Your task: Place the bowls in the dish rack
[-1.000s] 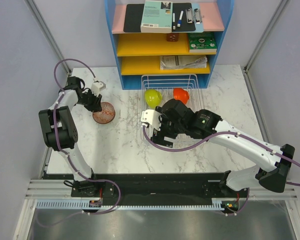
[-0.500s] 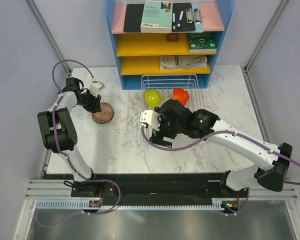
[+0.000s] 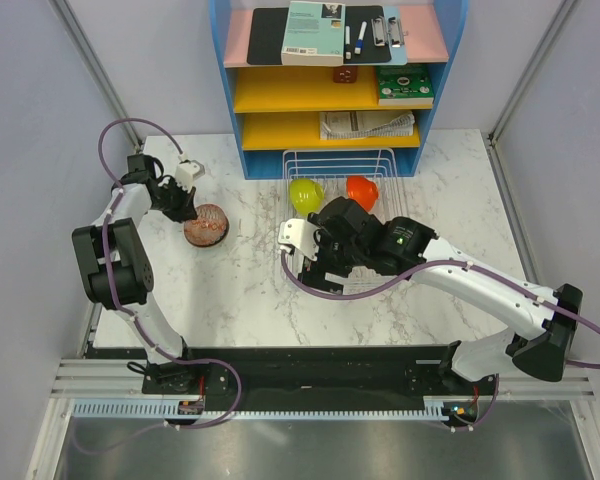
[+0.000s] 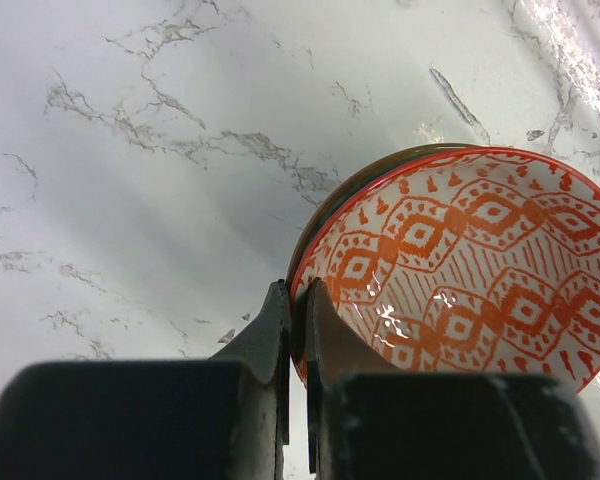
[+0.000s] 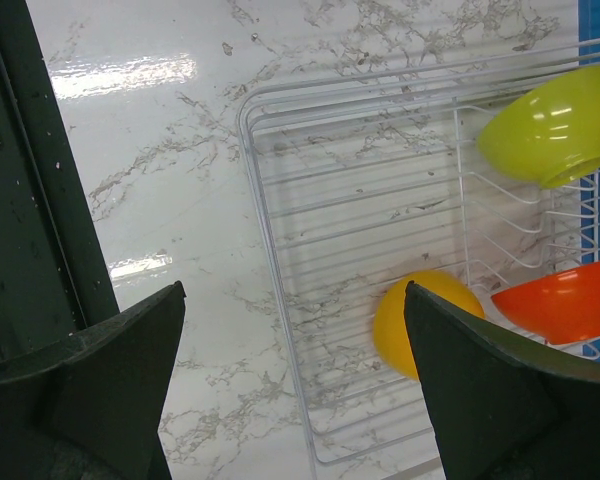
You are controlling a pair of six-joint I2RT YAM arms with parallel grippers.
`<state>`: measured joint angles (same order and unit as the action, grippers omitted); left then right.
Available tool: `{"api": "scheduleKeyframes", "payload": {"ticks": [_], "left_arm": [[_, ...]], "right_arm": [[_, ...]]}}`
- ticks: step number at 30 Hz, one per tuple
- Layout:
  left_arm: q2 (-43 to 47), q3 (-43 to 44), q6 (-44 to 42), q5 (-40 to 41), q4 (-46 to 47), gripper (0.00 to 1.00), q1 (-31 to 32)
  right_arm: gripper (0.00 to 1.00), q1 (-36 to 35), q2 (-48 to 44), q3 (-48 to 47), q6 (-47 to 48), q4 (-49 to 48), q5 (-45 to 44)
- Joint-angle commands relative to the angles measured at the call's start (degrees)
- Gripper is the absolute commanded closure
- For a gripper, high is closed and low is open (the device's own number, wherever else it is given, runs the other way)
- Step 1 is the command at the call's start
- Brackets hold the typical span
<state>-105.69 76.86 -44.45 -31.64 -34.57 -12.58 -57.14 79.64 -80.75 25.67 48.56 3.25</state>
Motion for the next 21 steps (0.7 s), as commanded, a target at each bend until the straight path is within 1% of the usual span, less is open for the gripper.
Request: {"api": "scheduleKeyframes", "payload": {"ticks": [1,13,21], "left_arm": [[1.8,0.0,1.5,0.9,1.8,0.98,-0.2],[7.0,0.7,3.0,-3.7,1.4,0.98,-1.7],[6.1,0.6,3.0,-4.0,0.8,0.98,-1.9]], "right_arm": [[0.02,0.1,0.5,-2.9,-0.9,0.0,1.1],[0.02,0.1,1.1,-3.5,-1.2,0.0,1.2],[0.02,0.1,1.0,-3.4,-1.3,0.0,1.2]]}}
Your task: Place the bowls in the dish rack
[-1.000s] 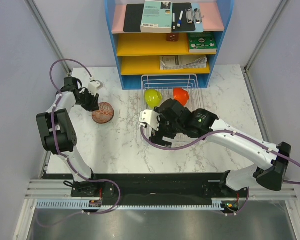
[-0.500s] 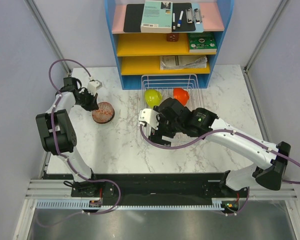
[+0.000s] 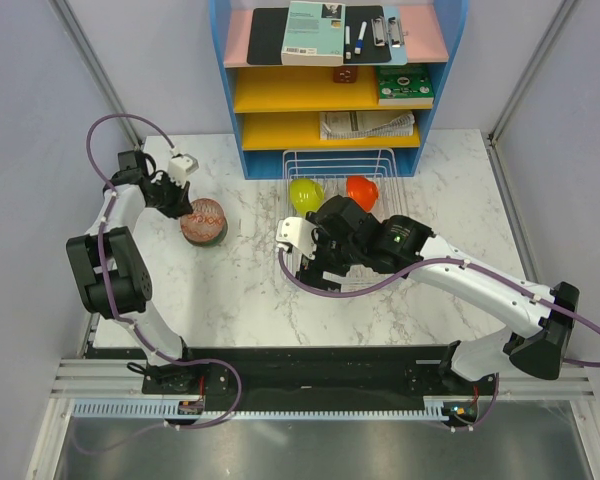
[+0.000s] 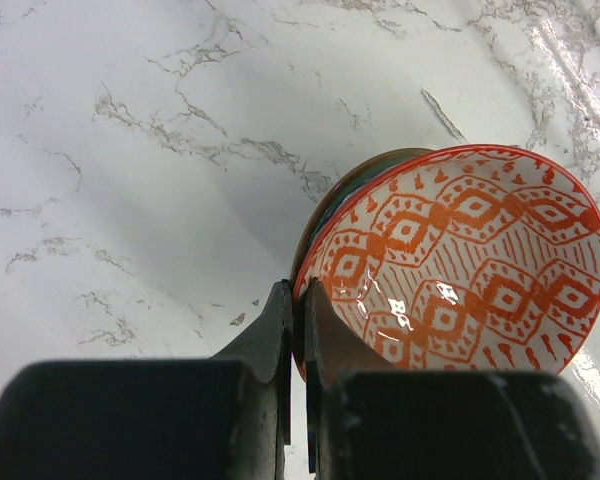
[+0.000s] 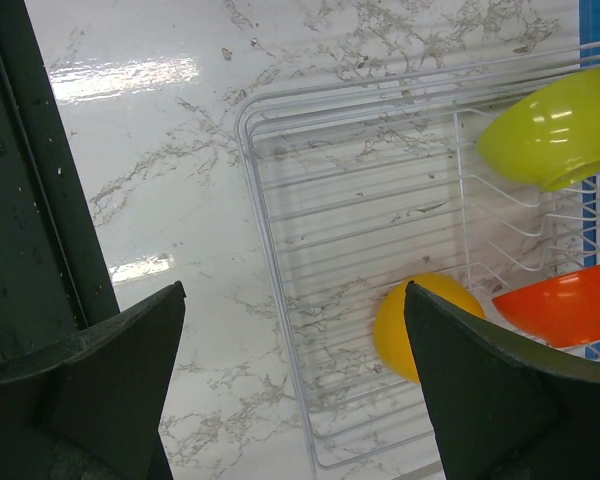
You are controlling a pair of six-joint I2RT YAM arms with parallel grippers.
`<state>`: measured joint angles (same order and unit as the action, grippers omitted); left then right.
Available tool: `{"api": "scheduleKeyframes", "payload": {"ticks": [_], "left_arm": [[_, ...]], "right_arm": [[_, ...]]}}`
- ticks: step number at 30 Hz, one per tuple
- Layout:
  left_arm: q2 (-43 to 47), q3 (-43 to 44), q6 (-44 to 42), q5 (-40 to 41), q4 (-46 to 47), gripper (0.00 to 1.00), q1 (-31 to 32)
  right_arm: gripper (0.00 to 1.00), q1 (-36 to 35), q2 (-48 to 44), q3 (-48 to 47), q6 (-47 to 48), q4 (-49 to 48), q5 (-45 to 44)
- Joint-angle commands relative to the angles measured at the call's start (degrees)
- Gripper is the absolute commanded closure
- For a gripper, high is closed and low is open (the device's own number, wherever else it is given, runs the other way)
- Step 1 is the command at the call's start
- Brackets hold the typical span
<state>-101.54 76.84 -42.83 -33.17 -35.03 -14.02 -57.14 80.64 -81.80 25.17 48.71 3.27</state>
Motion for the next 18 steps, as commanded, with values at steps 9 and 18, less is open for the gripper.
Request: {"api": "scheduleKeyframes", "payload": {"ticks": [9,18], "left_arm": [[-3.0,6.4,0.9,-10.9,-5.6,0.98,-4.3],[-6.6,7.2,-2.0,-13.1,-9.3,0.98,-5.1]], "right_arm": [[0.02,0.1,0.2,-2.1,-0.7,-0.1,1.7],[0.02,0.0,1.2,-2.2,-0.7,-0.1,2.1]]}}
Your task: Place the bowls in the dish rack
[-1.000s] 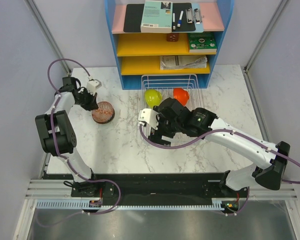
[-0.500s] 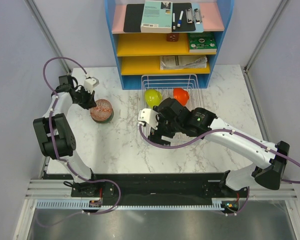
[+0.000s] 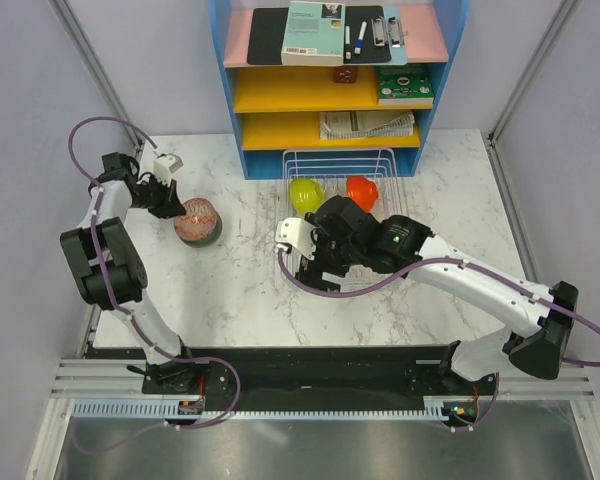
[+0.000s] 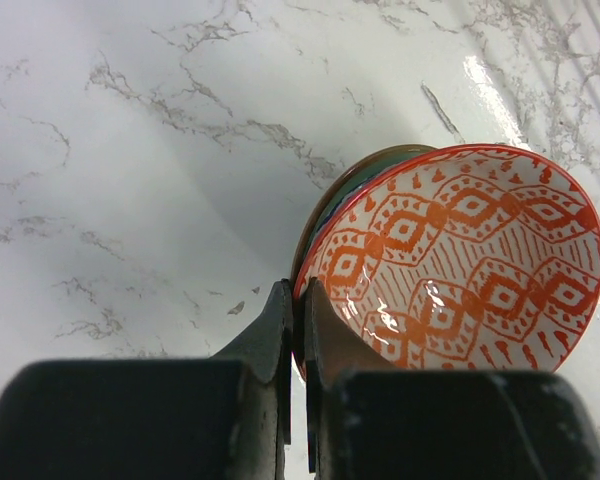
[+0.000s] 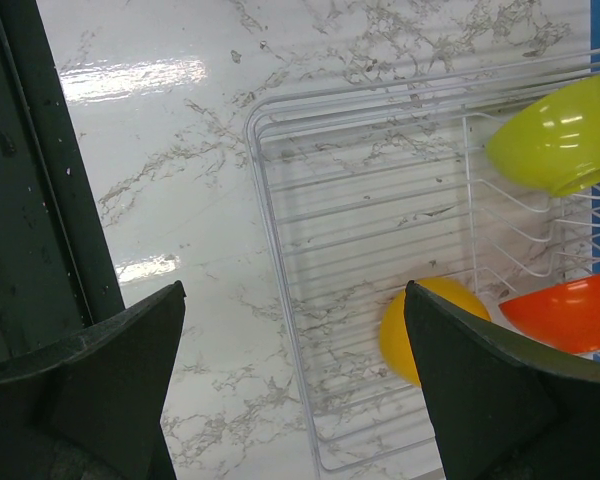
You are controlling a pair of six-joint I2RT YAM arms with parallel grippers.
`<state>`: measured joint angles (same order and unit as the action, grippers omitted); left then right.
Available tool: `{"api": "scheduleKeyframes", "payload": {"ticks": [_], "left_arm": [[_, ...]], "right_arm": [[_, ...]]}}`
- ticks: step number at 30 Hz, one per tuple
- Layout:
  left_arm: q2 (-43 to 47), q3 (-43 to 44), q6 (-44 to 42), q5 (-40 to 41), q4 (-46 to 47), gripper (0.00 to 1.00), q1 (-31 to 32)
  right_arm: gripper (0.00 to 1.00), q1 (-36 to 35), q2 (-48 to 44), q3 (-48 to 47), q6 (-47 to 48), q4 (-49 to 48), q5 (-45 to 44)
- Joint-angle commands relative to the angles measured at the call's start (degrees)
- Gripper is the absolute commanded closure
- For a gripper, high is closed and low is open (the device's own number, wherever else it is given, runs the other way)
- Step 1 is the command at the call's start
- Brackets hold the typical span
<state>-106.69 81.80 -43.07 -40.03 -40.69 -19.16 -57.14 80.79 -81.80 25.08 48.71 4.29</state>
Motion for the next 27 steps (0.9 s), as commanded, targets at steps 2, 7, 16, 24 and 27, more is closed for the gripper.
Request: {"api": "scheduleKeyframes", "payload": {"ticks": [2,7,16,24,27], "left_arm": [[-2.8,3.9,-3.7,-7.4,-6.1,0.98,0.0],[-9.1,9.3,-8.6,-11.3,-16.0,0.98,-0.3],[-10.4,10.7,-11.2,-14.9,-19.8,0.98,-0.6],[-3.4,6.6,-1.0,-12.8,-6.1,0.98,-2.2],[-1.2,3.6,1.4,-11.8,-1.0,0.98,-2.3]], "right_arm": [[0.02,0.1,1.3,-2.3,-0.6,-0.1,1.2],[0.02,0.1,1.3,-2.3,-0.7,0.1,1.9],[0.02,0.1,2.0,-2.4,-0.7,0.2,2.4],[0.03,0.1,2.3,-2.7,-0.8,0.4,2.4],[0.02,0.1,2.3,-2.6,-0.8,0.4,2.5]]}}
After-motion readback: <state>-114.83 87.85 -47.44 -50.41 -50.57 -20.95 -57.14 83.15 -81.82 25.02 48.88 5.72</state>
